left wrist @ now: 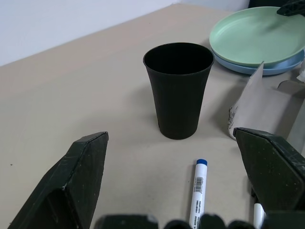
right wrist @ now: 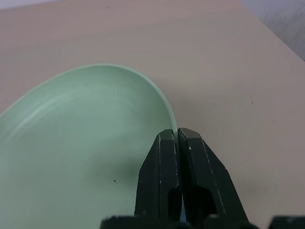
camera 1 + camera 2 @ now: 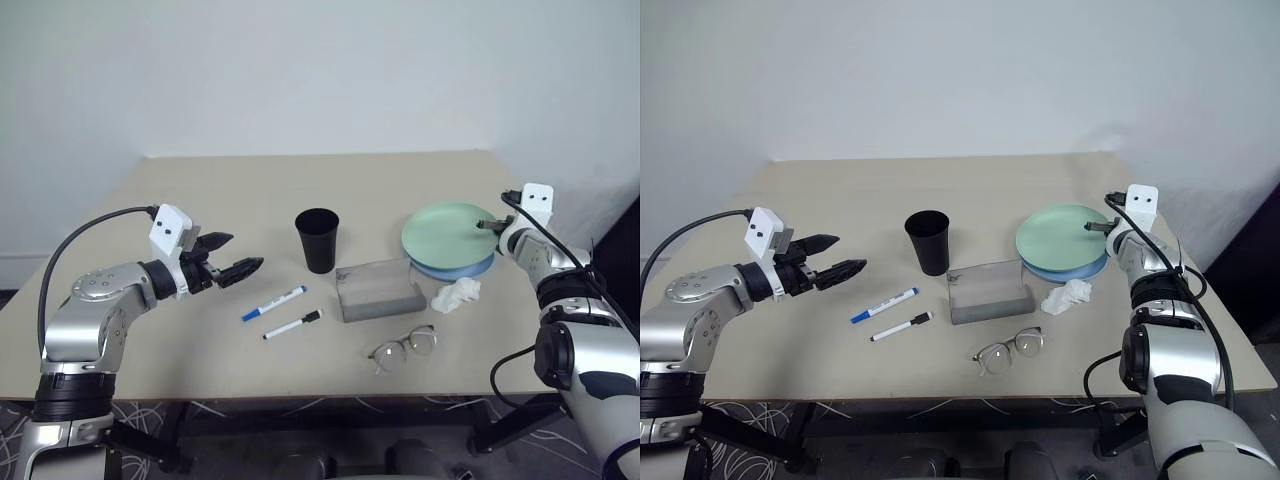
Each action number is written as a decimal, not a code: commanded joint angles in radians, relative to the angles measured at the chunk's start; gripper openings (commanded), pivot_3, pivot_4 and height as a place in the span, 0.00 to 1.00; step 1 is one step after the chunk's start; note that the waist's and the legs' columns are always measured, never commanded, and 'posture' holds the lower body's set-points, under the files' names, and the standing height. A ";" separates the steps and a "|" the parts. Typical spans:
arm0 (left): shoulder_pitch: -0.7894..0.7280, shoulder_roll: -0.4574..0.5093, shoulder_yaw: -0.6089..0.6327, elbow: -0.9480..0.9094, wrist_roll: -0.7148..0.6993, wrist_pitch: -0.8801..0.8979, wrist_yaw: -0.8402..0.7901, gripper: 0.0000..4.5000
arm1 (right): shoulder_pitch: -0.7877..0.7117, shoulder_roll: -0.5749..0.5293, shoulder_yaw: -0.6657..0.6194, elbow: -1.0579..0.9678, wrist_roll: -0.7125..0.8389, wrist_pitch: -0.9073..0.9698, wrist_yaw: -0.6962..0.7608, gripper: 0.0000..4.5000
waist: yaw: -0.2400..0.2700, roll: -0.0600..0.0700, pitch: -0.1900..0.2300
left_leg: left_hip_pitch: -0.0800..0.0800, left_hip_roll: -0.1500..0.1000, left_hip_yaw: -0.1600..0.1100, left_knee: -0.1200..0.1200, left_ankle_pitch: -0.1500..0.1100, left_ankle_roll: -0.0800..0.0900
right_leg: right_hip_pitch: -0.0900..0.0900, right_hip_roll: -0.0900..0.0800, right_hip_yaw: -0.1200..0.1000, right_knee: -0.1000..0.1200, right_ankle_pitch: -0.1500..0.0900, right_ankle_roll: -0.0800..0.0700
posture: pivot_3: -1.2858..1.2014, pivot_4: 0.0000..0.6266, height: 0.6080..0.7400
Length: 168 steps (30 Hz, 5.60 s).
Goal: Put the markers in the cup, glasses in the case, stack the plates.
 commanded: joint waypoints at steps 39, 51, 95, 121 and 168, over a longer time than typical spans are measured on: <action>-0.010 0.011 0.021 -0.021 0.006 -0.012 0.001 1.00 | 0.430 -0.265 0.351 -0.974 0.093 0.592 0.669 1.00 | 0.021 -0.001 0.000 | -0.004 0.002 0.000 0.004 -0.001 -0.001 | -0.001 -0.002 -0.003 -0.001 0.000 0.002 | 0.52 0.00 0.94; 0.004 0.020 0.028 -0.030 0.006 -0.010 0.001 1.00 | 0.467 -0.286 0.350 -0.907 0.063 0.532 0.658 1.00 | 0.035 -0.001 0.000 | -0.004 0.002 0.000 0.004 -0.001 -0.001 | -0.001 -0.002 -0.003 -0.001 0.000 0.002 | 0.52 0.00 0.94; -0.031 0.000 0.000 -0.004 0.020 -0.023 0.010 1.00 | 0.188 -0.154 0.316 -0.636 -0.009 0.231 0.610 0.01 | 0.031 -0.002 0.000 | -0.003 0.004 0.001 0.006 -0.001 -0.001 | -0.001 -0.001 -0.006 -0.001 0.001 0.002 | 0.52 0.00 0.94; -0.013 -0.043 -0.057 -0.102 0.016 -0.007 0.014 1.00 | 0.026 -0.187 0.296 -0.266 -0.118 -0.037 0.677 0.99 | 0.030 -0.001 0.000 | -0.001 0.001 0.001 0.001 -0.001 -0.002 | -0.001 -0.001 -0.002 -0.001 0.001 0.001 | 0.52 0.00 0.94; -0.735 -0.526 -0.964 0.036 0.221 0.745 0.090 1.00 | 0.299 -0.473 0.153 -0.688 0.066 -0.003 1.089 0.99 | 0.031 -0.003 0.003 | -0.006 0.003 0.003 0.012 -0.003 0.002 | 0.002 -0.002 -0.005 -0.001 0.000 0.006 | 0.52 0.00 0.94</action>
